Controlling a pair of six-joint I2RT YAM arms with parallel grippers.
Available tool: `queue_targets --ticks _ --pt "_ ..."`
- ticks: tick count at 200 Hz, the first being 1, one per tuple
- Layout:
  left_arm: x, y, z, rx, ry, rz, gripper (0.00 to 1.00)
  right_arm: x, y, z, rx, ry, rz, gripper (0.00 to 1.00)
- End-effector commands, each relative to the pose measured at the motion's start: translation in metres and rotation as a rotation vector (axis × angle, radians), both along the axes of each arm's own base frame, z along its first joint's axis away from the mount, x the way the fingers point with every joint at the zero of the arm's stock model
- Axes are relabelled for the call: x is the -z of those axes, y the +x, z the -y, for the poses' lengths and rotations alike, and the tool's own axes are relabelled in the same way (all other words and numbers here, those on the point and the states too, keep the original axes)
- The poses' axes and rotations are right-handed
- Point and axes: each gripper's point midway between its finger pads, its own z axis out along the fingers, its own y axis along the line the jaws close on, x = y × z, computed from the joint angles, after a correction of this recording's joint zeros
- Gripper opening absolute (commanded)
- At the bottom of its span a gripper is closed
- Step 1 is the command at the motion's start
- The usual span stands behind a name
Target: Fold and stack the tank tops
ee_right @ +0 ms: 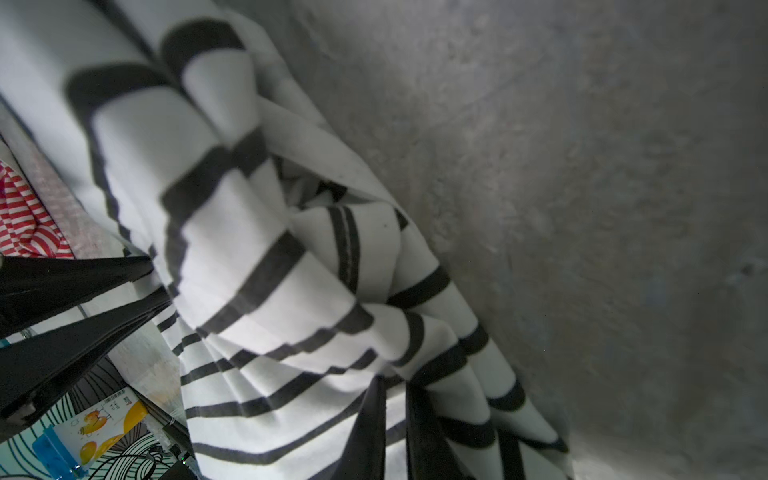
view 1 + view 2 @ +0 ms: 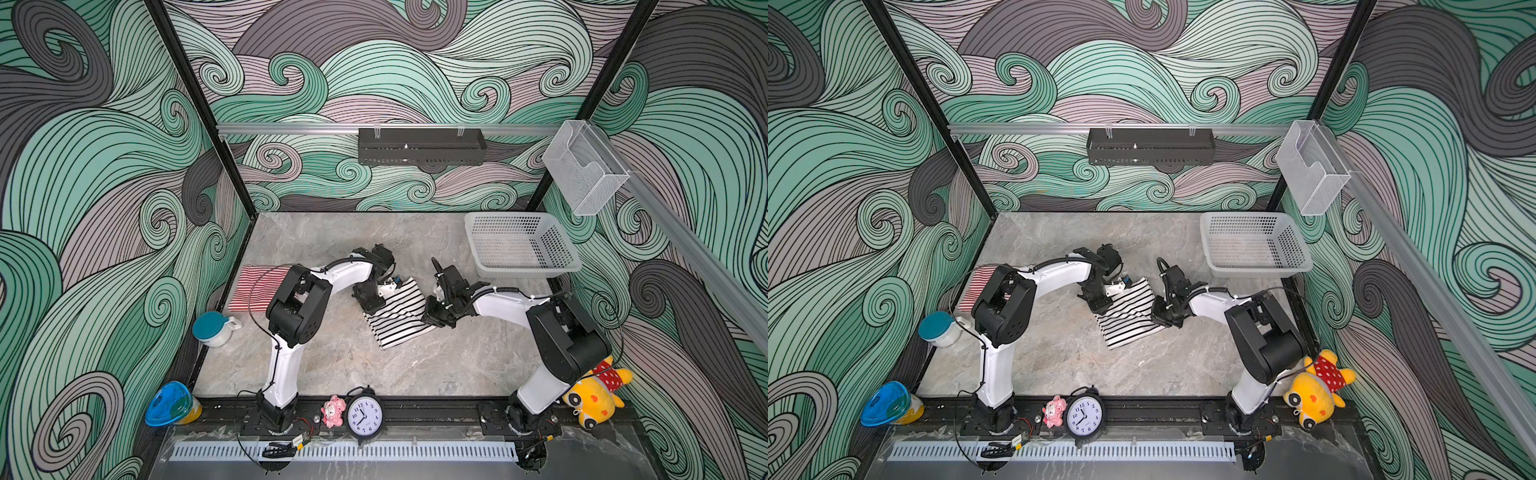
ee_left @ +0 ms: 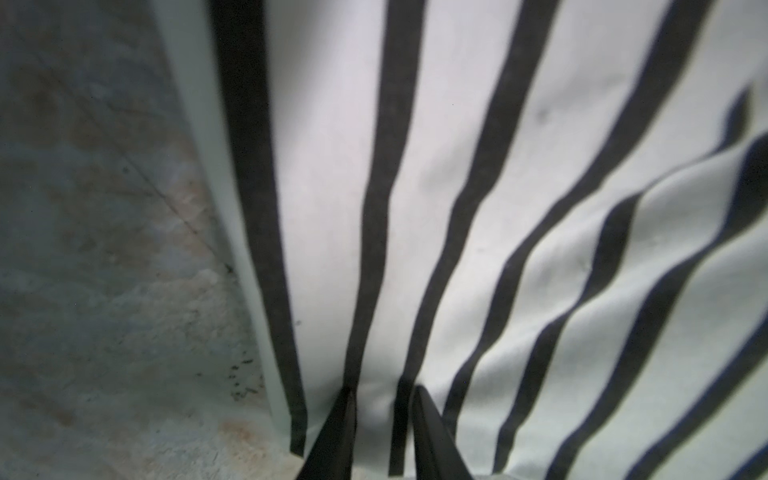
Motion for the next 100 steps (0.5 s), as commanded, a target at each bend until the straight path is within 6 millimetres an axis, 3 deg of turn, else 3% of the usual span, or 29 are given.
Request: queue_targets --ticks 1,29,50,69,100 --pt "-0.006 0.006 -0.018 -0.027 0.052 0.040 0.25 -0.016 -0.001 -0.004 0.004 0.023 0.029 0.14" --pt "-0.039 0.018 -0.012 -0.049 -0.013 0.105 0.27 -0.054 0.016 -0.019 -0.009 0.079 0.106 0.18" --pt "-0.064 0.015 -0.001 -0.054 -0.091 0.109 0.29 -0.073 0.032 -0.027 -0.009 0.097 0.152 0.26" --pt "-0.079 0.003 0.011 -0.042 -0.167 0.078 0.30 -0.076 0.049 -0.034 -0.004 0.119 0.161 0.26" --pt "-0.078 -0.028 0.027 0.016 -0.228 -0.004 0.30 -0.060 0.075 -0.045 0.019 0.165 0.137 0.26"
